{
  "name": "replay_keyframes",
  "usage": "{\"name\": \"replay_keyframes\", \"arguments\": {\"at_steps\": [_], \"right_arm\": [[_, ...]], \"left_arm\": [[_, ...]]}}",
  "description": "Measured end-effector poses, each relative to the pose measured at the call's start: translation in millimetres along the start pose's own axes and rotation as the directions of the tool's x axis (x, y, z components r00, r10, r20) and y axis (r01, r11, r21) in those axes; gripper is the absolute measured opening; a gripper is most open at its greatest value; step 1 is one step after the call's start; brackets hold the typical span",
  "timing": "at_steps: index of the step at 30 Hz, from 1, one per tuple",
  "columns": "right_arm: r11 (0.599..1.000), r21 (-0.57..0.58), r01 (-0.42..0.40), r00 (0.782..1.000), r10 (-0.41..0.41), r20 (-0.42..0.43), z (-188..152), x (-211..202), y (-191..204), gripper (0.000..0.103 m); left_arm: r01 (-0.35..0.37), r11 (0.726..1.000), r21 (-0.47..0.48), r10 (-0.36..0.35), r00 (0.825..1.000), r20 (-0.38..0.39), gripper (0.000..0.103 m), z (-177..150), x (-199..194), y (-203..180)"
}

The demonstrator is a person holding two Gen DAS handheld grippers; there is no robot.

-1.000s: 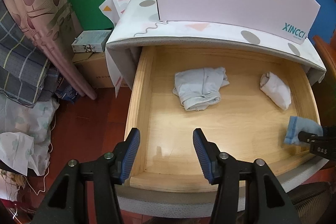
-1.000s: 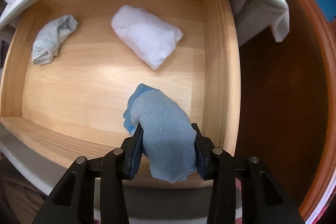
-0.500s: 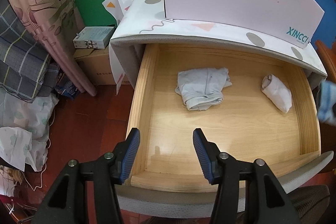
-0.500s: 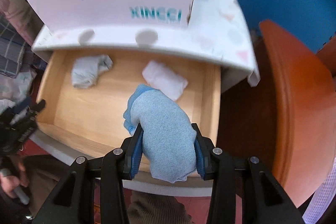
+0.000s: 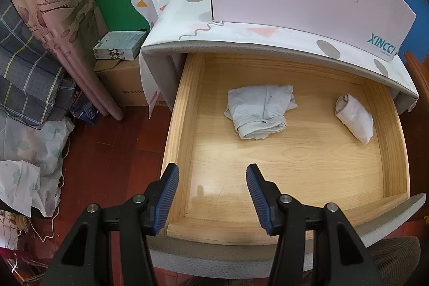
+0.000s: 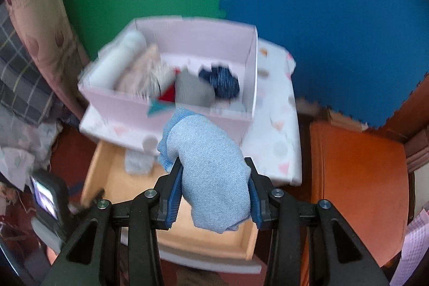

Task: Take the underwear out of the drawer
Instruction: 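Carry the pale blue sock with the right tool into the white box and open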

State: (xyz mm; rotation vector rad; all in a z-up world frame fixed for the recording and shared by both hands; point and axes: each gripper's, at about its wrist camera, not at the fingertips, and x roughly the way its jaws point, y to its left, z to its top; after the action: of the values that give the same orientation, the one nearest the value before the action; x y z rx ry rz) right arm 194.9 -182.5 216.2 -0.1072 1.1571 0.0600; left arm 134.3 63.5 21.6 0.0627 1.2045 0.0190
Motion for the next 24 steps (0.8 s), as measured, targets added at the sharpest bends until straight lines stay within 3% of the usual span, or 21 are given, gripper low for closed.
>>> {"name": "replay_keyframes", "arguments": {"at_steps": [6, 16, 24], "right_arm": [[1.0, 0.01, -0.021, 1.0, 0.021, 0.004, 26, 20, 12, 0.039], [0.999, 0.03, 0.012, 1.0, -0.012, -0.017, 80, 66, 12, 0.04], [0.997, 0.075, 0.019, 0.995, -0.011, -0.099, 83, 118, 2, 0.041]], "left_arm": [[0.015, 1.0, -0.026, -0.015, 1.0, -0.003, 0.054, 0, 1, 5], [0.024, 0.999, -0.03, -0.024, 1.0, -0.001, 0.054, 0, 0, 7], [0.045, 0.997, -0.058, -0.046, 0.999, 0.001, 0.054, 1, 1, 12]]}}
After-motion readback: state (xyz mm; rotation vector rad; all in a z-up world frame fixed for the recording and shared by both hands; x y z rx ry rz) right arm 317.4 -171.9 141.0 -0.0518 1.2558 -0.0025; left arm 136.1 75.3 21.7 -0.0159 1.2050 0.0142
